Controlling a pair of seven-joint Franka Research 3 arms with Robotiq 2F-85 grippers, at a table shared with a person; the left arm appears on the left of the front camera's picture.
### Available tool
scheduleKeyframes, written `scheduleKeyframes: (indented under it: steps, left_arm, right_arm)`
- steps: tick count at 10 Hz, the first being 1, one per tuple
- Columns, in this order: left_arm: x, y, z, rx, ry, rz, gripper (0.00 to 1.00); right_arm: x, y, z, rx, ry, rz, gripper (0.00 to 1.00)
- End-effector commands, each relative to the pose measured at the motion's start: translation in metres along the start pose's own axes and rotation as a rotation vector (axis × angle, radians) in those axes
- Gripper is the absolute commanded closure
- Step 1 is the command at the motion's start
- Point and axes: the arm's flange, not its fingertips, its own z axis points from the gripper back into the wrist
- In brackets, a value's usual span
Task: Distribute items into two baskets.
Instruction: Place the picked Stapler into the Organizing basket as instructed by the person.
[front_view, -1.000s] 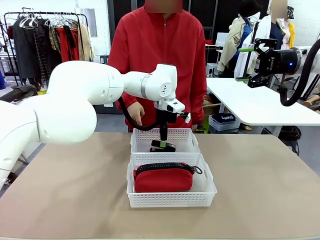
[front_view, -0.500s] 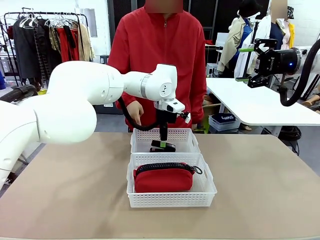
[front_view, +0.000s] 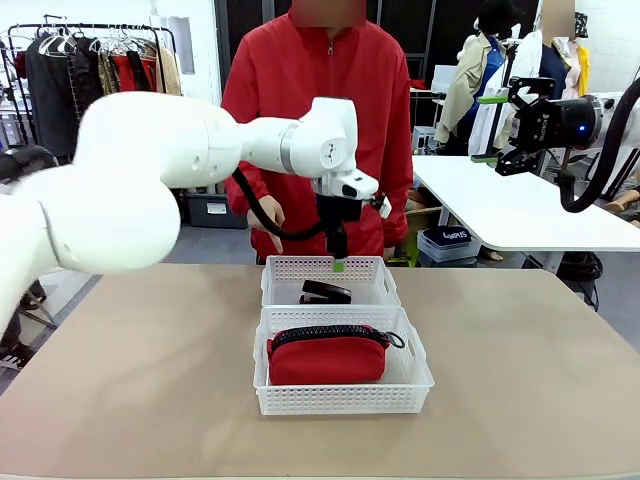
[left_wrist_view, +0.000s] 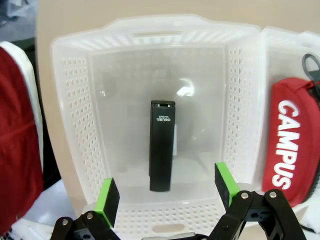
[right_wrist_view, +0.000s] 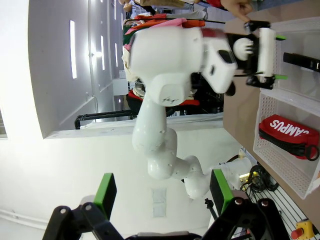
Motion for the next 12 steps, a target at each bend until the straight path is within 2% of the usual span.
scheduleKeyframes:
  steps: [1, 3, 4, 5, 7, 10, 11, 12]
  left_arm:
    - [-0.033, -0.040, 0.031, 0.023, -0.051, 0.139, 0.00]
    - [-0.047, -0.065, 0.065, -0.035, -0.172, 0.224, 0.00]
    - [-0.058, -0.081, 0.083, -0.036, -0.242, 0.263, 0.00]
    - [-0.071, -0.095, 0.096, 0.014, -0.278, 0.270, 0.00]
    - [-0.102, -0.123, 0.117, 0.044, -0.258, 0.349, 0.00]
    - [-0.131, -0.133, 0.135, 0.037, -0.190, 0.460, 0.00]
    - [-0.127, -0.121, 0.132, 0.063, -0.075, 0.453, 0.00]
    - [-0.121, -0.125, 0.135, 0.030, -0.204, 0.417, 0.00]
  right_arm:
    - [0.000, 0.002, 0.000, 0.002, -0.009, 0.007, 0.00]
    - [0.000, 0.002, 0.000, 0.002, -0.009, 0.007, 0.00]
    - [0.000, 0.002, 0.000, 0.002, -0.009, 0.007, 0.00]
    - [0.000, 0.002, 0.000, 0.002, -0.009, 0.007, 0.00]
    - [0.000, 0.002, 0.000, 0.002, -0.009, 0.007, 0.00]
    - [0.000, 0.002, 0.000, 0.002, -0.009, 0.007, 0.00]
    - [0.000, 0.002, 0.000, 0.002, -0.009, 0.007, 0.00]
    - [0.000, 0.002, 0.000, 0.002, -0.009, 0.007, 0.00]
